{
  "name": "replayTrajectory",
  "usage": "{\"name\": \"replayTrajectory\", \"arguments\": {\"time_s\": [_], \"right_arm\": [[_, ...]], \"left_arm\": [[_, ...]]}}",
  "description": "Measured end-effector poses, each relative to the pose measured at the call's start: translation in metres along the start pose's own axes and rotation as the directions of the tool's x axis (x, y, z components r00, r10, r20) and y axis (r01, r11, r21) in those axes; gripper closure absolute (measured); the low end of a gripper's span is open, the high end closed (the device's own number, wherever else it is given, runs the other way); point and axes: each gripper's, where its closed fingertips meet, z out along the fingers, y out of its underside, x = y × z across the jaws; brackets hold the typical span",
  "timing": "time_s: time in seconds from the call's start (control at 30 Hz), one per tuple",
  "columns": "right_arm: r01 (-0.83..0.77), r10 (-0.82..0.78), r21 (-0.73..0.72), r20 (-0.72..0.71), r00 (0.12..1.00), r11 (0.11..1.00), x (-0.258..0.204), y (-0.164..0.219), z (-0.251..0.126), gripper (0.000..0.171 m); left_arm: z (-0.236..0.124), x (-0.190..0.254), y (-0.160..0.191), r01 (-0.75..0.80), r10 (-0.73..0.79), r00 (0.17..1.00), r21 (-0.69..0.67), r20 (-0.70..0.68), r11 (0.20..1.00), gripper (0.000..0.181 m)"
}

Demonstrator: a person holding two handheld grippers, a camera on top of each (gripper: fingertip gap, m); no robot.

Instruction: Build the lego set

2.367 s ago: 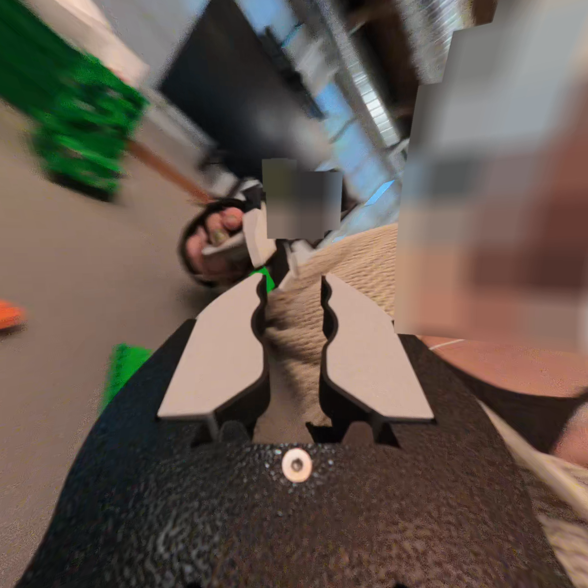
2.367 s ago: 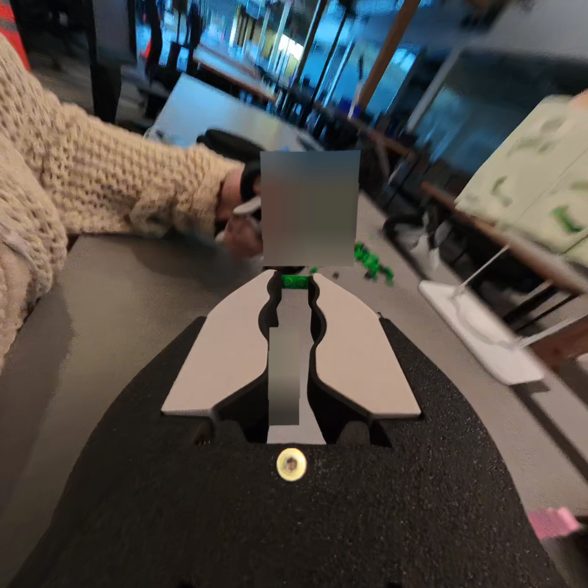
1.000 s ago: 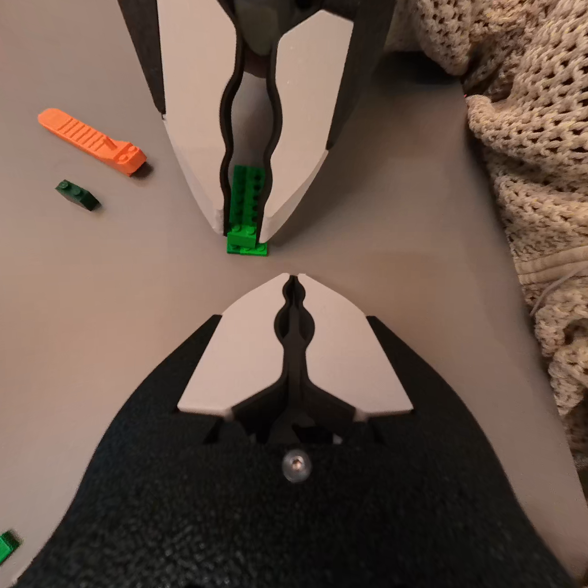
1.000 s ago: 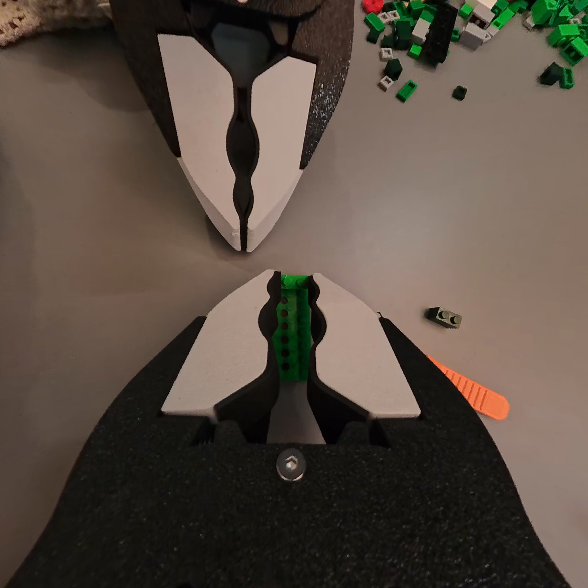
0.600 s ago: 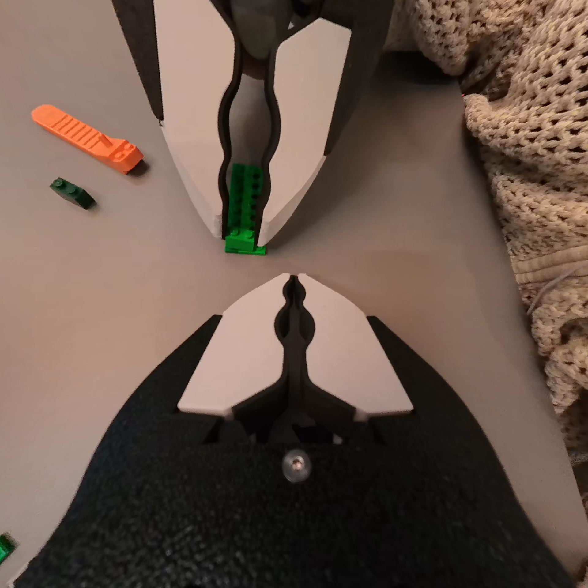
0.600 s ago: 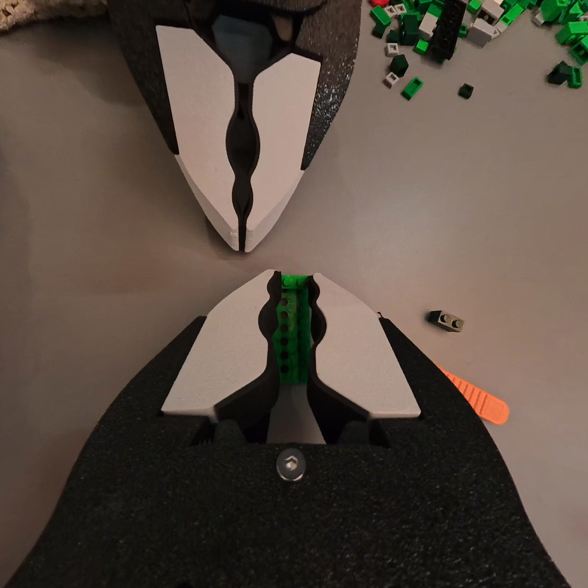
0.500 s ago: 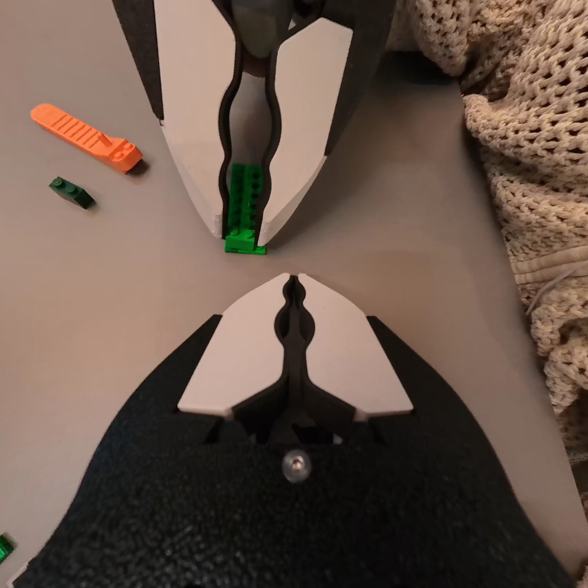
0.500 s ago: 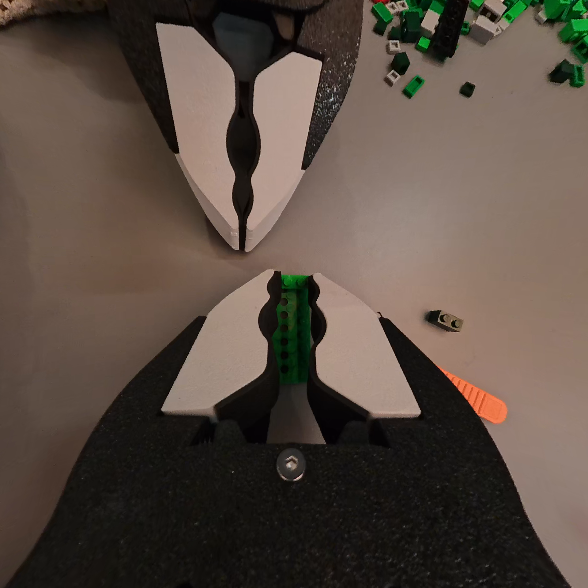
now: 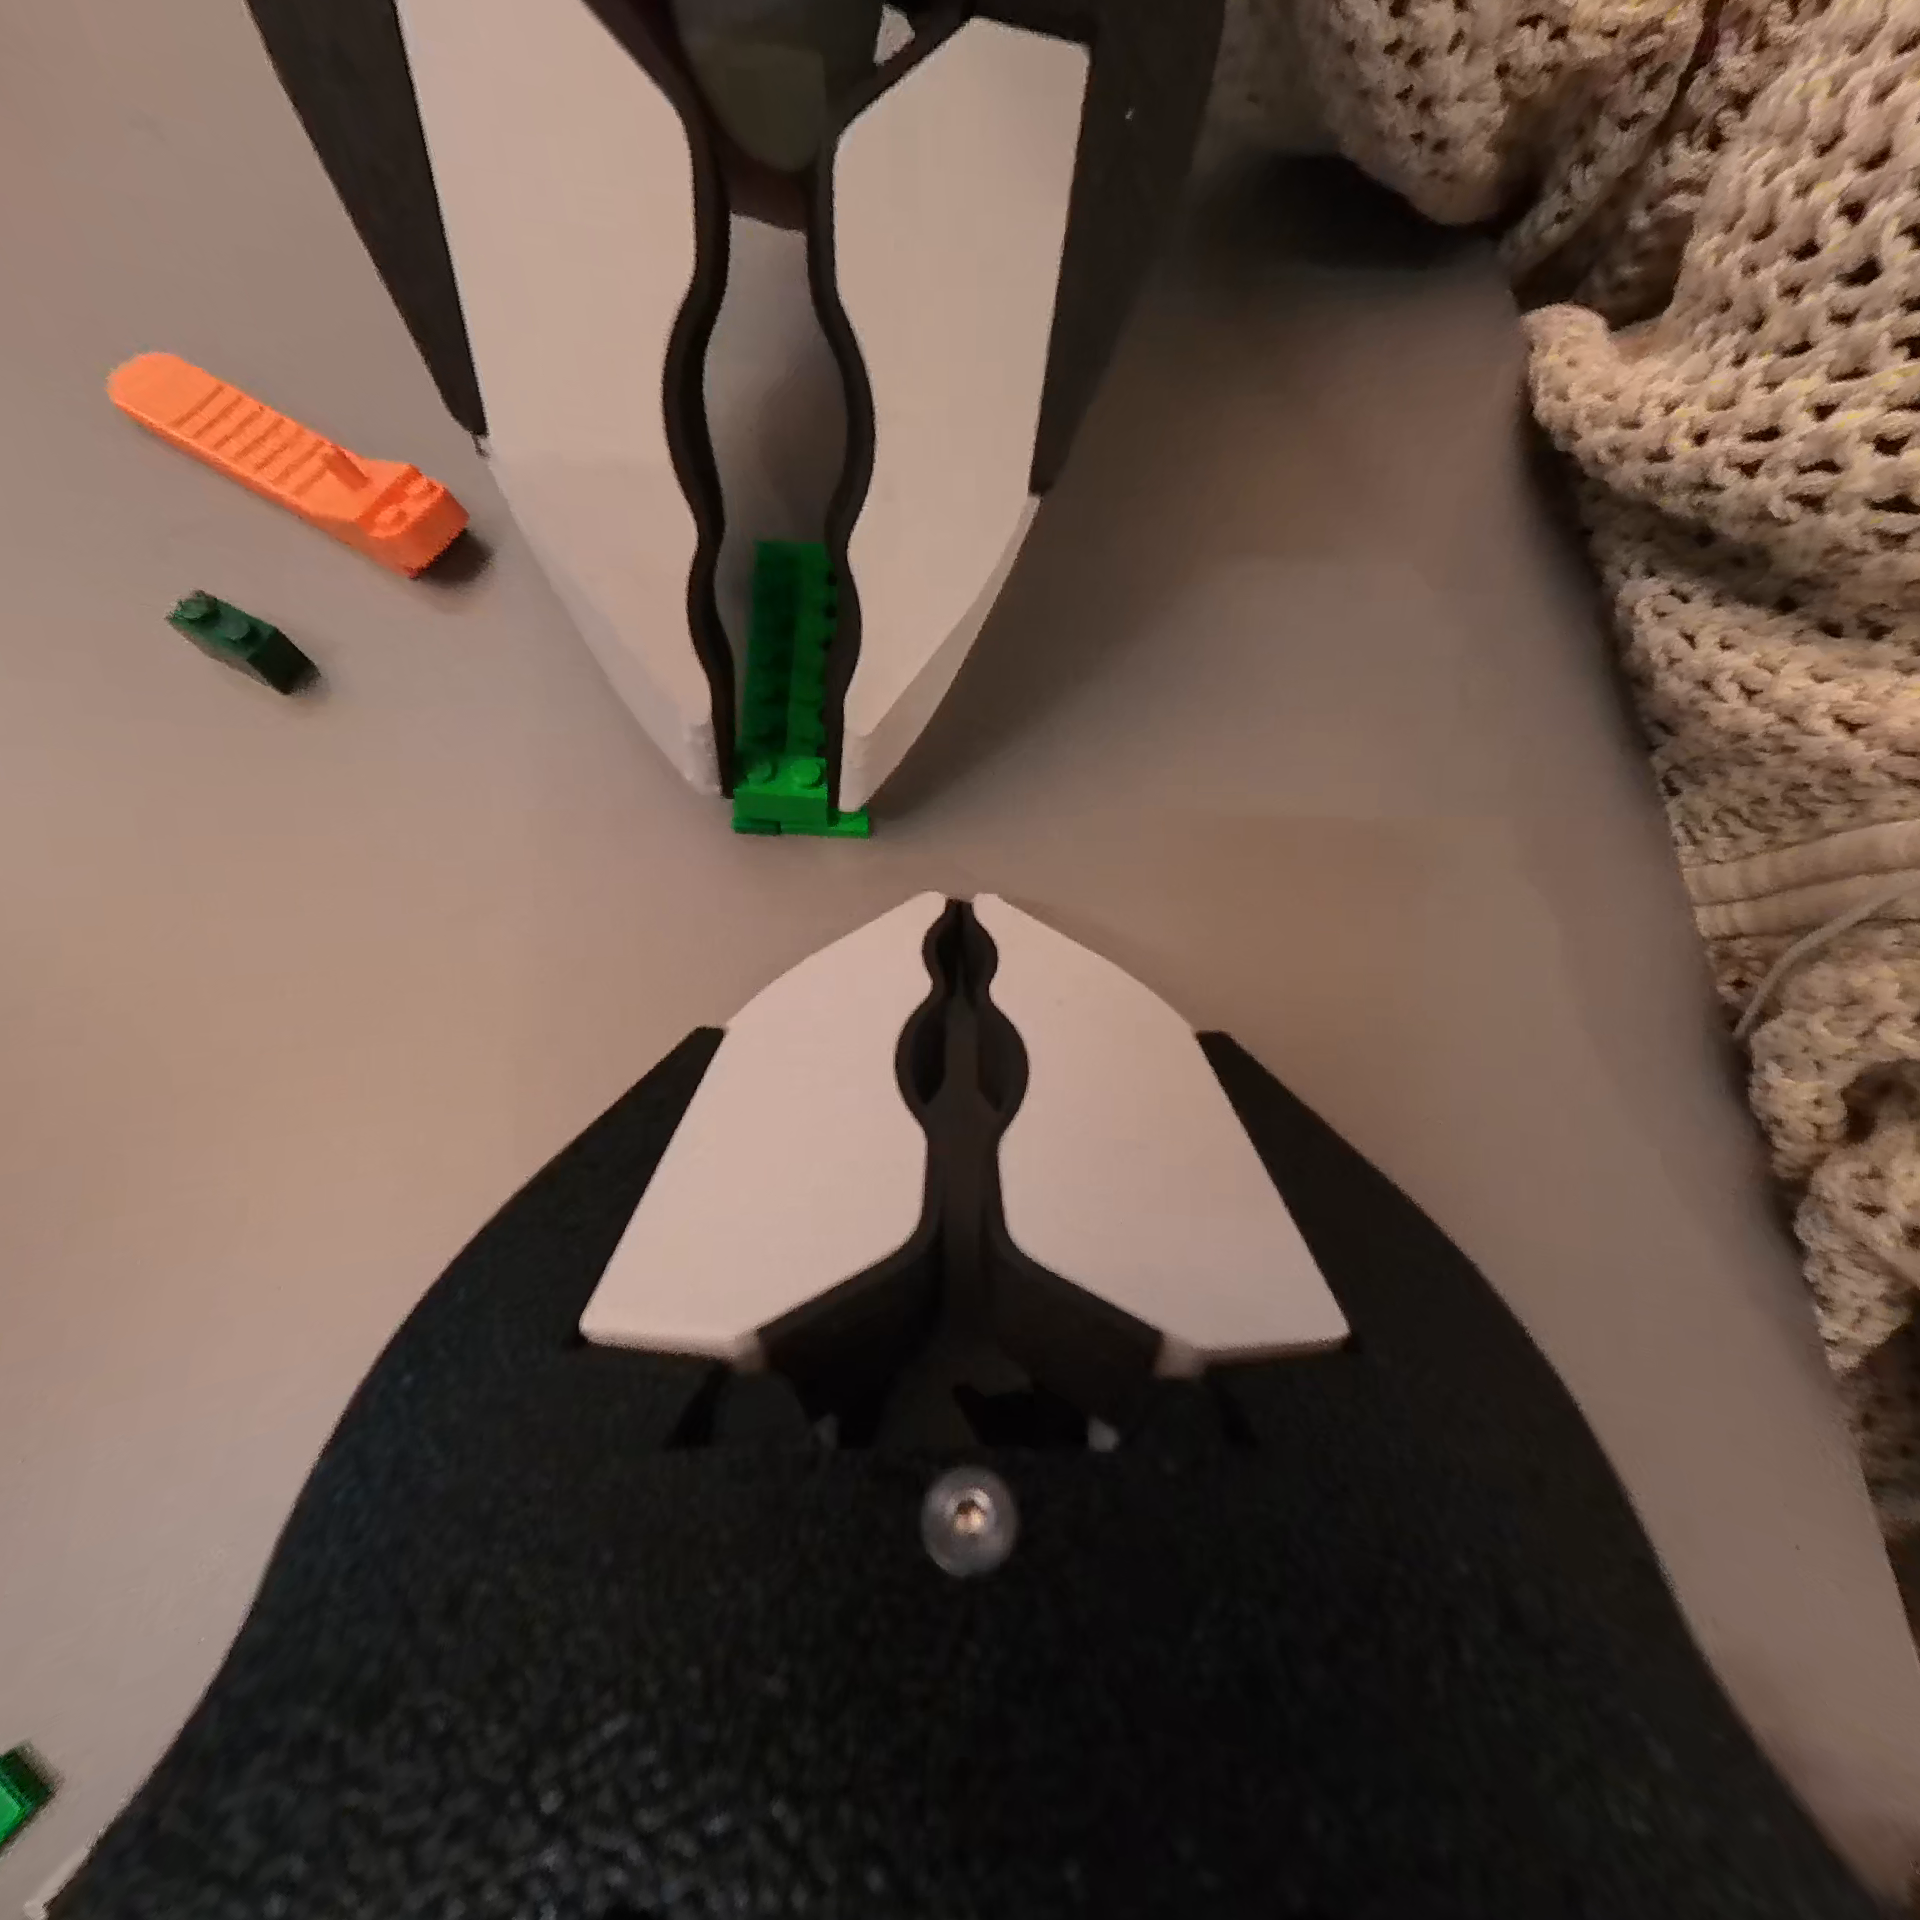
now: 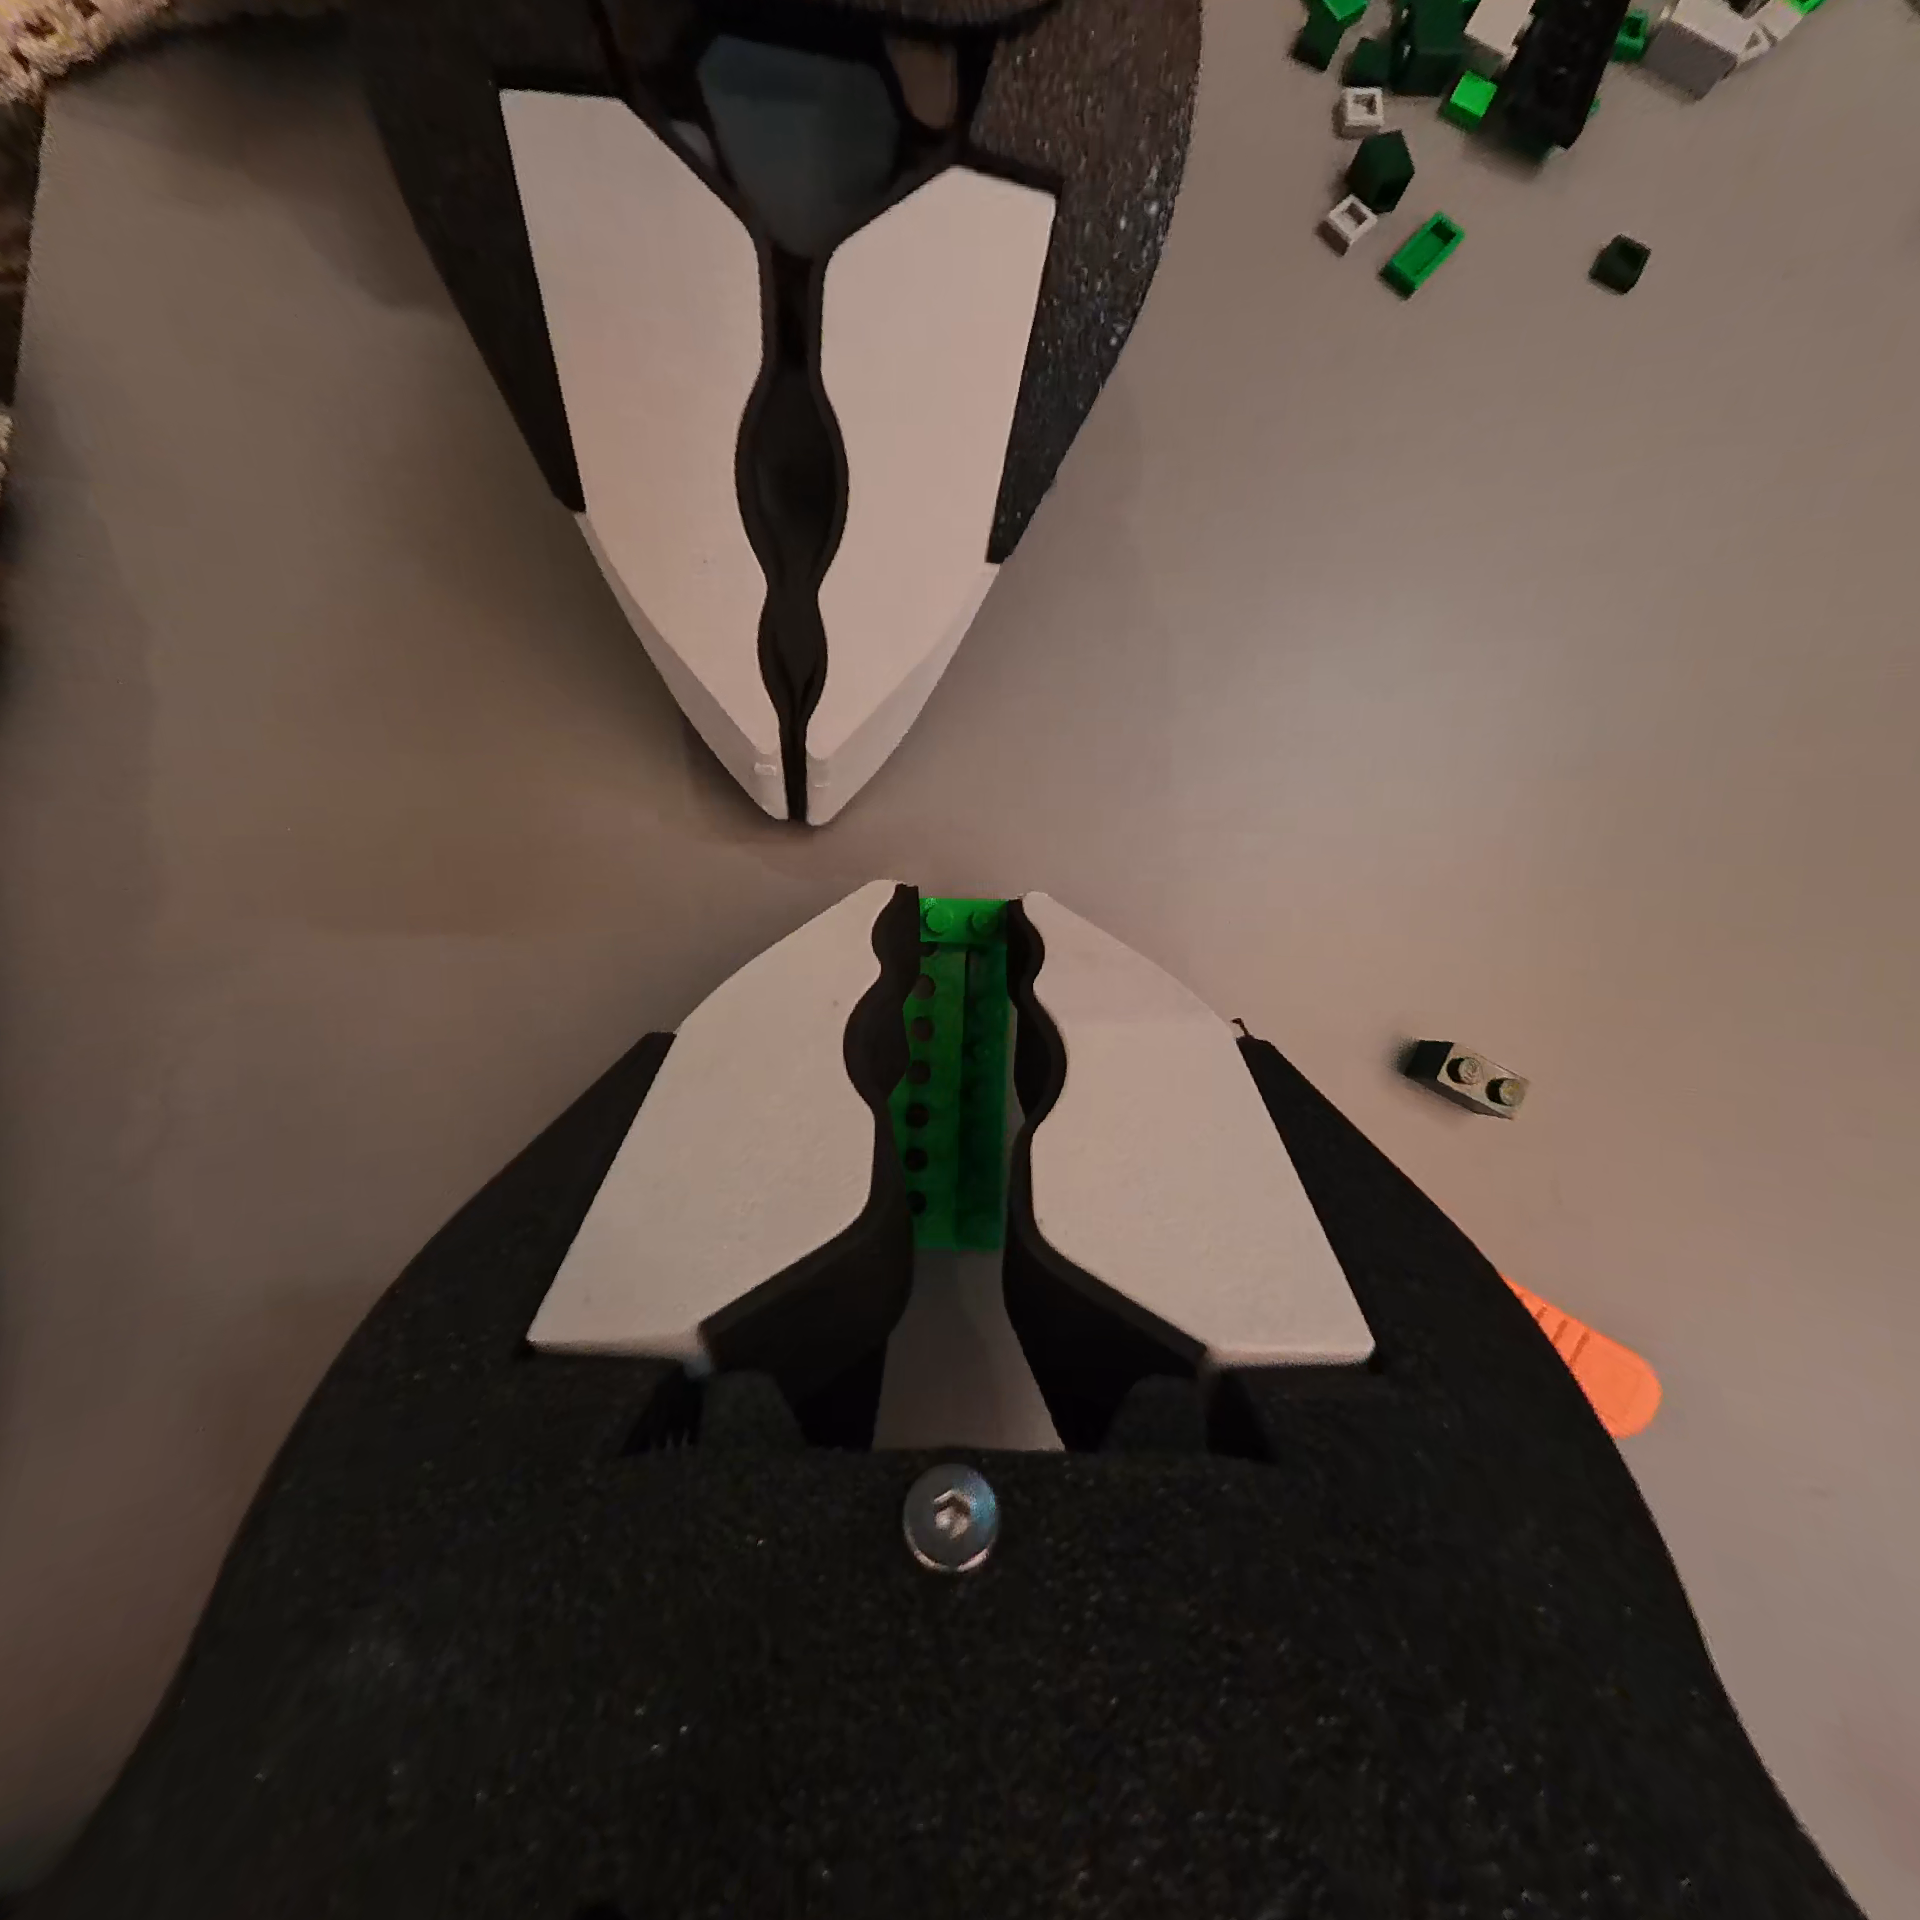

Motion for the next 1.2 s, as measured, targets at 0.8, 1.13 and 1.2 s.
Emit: {"name": "replayTrajectory", "arguments": {"time_s": [0.8,1.13,1.2], "right_arm": [[-0.008,0.007,0.073,0.016,1.000,0.997,-0.001,-0.001,0.000,0.155],[-0.038,0.037,0.109,0.016,0.999,0.993,0.001,0.000,-0.001,0.155],[-0.045,0.043,0.113,0.022,0.999,0.993,0.001,0.000,-0.001,0.155]], "left_arm": [[0.012,-0.029,-0.015,-0.042,0.045,0.990,-0.023,0.133,0.999,0.145],[0.010,-0.029,-0.016,-0.061,0.062,0.993,-0.019,0.097,0.998,0.157],[0.010,-0.029,-0.016,-0.064,0.066,0.993,-0.019,0.096,0.998,0.157]]}}
